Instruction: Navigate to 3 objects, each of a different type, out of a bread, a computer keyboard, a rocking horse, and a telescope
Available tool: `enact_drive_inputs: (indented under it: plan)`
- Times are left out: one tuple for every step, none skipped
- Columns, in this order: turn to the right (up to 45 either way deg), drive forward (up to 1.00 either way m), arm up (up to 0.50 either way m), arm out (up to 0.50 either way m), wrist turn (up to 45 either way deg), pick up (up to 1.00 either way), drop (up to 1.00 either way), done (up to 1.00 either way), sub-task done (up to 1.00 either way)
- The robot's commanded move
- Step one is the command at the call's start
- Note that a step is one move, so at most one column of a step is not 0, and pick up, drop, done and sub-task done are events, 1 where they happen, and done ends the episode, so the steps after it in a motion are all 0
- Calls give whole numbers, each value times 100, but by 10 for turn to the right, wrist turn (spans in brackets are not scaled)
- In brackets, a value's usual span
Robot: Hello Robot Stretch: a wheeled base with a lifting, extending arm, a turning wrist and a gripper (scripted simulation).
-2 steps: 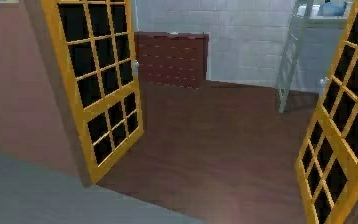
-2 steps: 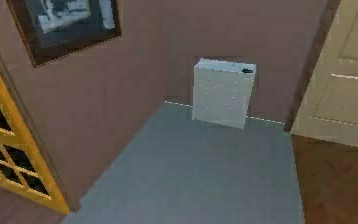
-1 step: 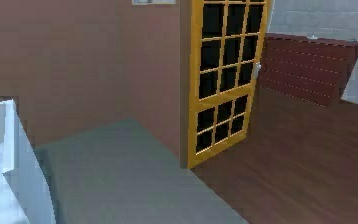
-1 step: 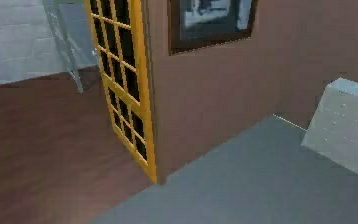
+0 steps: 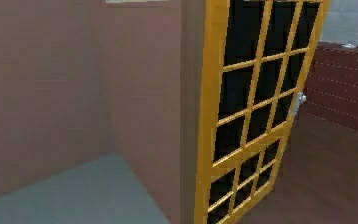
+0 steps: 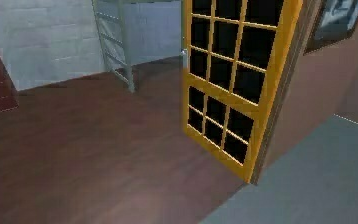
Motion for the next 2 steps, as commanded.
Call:
enact_drive_inputs:
  plan:
    - [-420, 0, 0, 0, 0, 0, 0, 0, 0]
    - [0, 100, 0, 0, 0, 0, 0, 0, 0]
